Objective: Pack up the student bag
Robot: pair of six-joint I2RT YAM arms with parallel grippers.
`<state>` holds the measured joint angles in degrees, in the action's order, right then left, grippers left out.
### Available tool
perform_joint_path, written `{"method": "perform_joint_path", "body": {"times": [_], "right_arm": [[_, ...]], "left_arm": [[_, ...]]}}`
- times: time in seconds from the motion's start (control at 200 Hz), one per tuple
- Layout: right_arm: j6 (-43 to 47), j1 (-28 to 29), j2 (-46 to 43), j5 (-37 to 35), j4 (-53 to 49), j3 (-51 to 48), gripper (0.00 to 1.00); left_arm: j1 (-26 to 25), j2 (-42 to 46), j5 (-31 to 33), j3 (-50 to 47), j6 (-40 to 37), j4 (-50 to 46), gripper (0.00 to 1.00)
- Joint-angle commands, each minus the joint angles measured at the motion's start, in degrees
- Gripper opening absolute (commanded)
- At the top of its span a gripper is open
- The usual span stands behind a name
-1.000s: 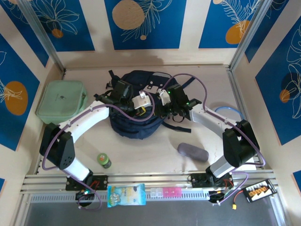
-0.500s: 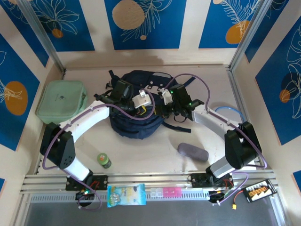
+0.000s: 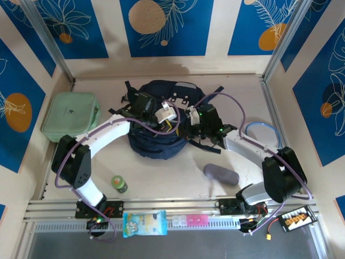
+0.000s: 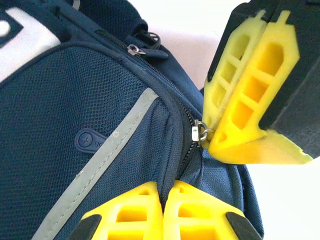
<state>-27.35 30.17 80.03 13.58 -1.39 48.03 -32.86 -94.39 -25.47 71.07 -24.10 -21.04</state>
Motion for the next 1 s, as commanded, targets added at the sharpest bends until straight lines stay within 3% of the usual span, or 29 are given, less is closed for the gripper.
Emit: {"method": "perform_joint_path", "body": {"times": [0.0,0.12,0.235,0.36,0.51,0.995], "right_arm": [[-4.68,-2.65,-5.63,3.82,0.75,-2.56,0.22],[-8.95,-7.06,-8.95,2.79,-1.32,-3.34,0.47],[-14.16,-11.12,-8.67,2.35,-7.1,-0.4,0.55],[-19.52,-14.05,-4.49,4.93,-15.24,6.38,0.56],[-22.31,-13.11,2.23,5.94,-21.75,15.16,0.53],[-27.97,-6.47,17.55,9.4,-26.83,26.58,0.4]], "left_arm": [[0.6,0.37,1.09,-1.69,1.43,8.82,0.04],[0.56,2.2,0.79,-4.7,1.5,10.93,0.04],[0.53,3.39,0.36,-6.42,1.47,12.03,0.04],[0.53,4.11,0.29,-6.98,1.05,11.44,0.05],[0.48,4.79,0.26,-7.31,0.38,10.48,0.05],[0.5,5.31,1.49,-7.63,-0.66,7.56,0.09]]}}
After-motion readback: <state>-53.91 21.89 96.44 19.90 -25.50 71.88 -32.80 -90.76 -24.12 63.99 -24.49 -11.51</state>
